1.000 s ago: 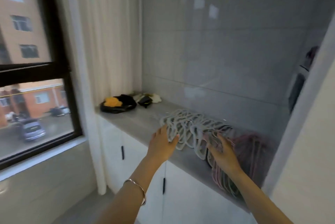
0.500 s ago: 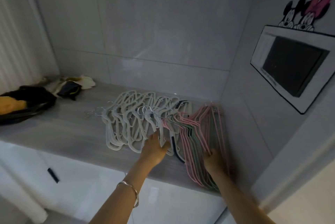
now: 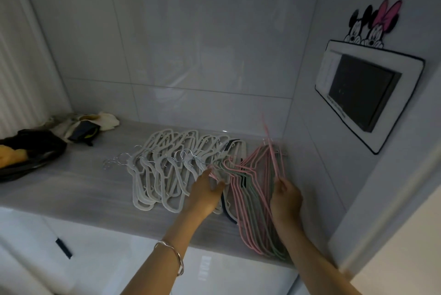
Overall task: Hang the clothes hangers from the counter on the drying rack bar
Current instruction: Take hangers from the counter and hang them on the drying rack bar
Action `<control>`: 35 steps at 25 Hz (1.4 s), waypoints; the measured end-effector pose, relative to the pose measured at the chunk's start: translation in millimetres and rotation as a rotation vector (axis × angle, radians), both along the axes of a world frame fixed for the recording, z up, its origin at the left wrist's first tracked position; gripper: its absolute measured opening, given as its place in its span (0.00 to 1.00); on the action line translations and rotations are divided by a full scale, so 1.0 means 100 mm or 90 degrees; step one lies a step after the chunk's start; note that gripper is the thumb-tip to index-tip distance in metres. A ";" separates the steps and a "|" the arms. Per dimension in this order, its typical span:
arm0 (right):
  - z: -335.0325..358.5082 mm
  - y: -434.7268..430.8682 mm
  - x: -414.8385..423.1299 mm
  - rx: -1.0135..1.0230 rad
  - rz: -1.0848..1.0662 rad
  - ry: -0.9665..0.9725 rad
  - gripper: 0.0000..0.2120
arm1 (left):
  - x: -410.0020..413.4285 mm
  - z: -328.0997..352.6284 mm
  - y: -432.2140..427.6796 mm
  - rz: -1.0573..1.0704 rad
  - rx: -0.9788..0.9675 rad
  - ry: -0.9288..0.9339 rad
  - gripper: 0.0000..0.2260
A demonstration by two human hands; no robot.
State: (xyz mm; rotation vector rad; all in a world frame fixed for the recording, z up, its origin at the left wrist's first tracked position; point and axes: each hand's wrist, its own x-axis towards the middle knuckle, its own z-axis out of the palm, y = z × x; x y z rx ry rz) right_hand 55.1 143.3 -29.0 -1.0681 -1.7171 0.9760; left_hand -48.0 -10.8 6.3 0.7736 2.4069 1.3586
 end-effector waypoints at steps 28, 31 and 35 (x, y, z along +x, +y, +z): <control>2.41 -3.43 3.38 -0.271 1.404 0.383 0.12 | 5.38 2.36 -3.22 0.773 0.553 0.495 0.16; 2.46 -3.92 3.86 -0.281 1.490 0.367 0.10 | 5.99 2.31 -3.65 0.853 0.536 0.495 0.17; 2.47 -4.54 4.45 -0.304 1.554 0.329 0.11 | 6.68 2.17 -4.28 0.910 0.529 0.403 0.16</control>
